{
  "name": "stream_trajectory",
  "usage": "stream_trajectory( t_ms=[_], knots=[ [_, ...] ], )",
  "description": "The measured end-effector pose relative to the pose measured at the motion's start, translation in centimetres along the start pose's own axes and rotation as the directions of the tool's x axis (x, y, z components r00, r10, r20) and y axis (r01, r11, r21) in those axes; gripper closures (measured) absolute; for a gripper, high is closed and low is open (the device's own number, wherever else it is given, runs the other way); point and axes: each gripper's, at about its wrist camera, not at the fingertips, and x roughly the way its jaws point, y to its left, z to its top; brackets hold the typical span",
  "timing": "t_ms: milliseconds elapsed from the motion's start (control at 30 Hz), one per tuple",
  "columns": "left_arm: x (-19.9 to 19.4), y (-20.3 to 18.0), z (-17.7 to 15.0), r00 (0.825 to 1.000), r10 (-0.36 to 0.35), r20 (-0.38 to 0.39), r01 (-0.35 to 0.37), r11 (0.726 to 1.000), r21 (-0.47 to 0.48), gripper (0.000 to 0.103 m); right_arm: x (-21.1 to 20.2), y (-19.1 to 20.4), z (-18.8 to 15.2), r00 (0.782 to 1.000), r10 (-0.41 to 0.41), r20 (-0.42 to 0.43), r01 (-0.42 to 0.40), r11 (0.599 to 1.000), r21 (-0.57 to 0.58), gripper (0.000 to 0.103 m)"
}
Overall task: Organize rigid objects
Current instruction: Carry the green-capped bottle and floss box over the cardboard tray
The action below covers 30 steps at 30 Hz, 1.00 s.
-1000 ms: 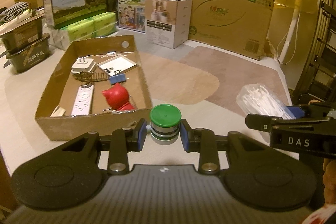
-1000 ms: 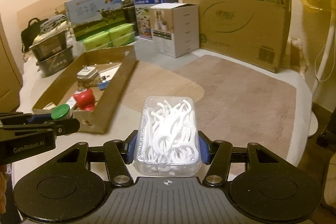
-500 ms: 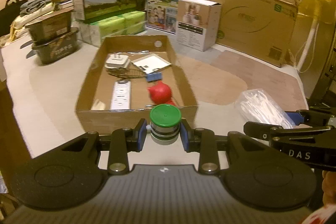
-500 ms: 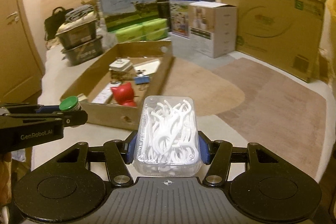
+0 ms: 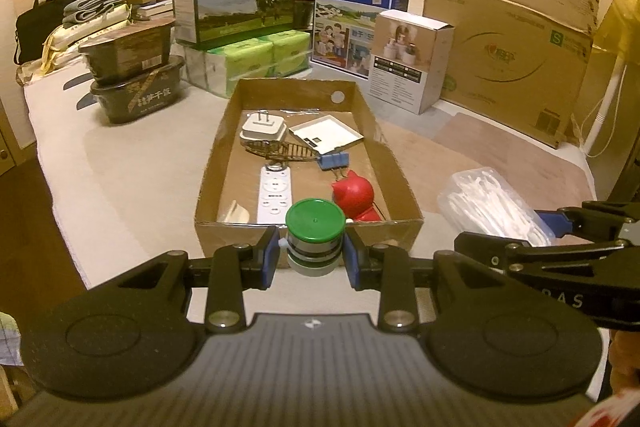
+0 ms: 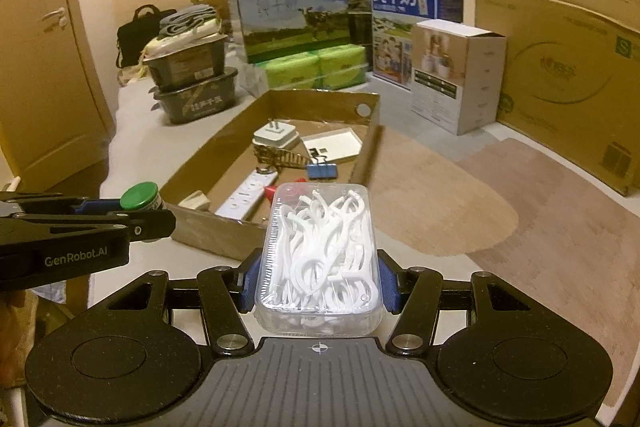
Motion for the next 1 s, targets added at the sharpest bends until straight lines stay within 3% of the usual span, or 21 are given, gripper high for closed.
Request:
stream_trajectory(
  t_ms=[500,1000],
  knots=[
    [1.2,2.1,1.1,1.000,0.014,-0.007,-0.014,1.000,-0.011,0.073,2.1,0.9,1.7,1.000,0.007,-0.007,-0.008,1.000,-0.019,0.046],
    [4.9,3.6,3.8,1.000,-0.003,-0.010,0.003,1.000,0.002,0.073,6.1,0.5,4.5,1.000,-0.004,-0.019,0.004,1.000,-0.018,0.046]
  ],
)
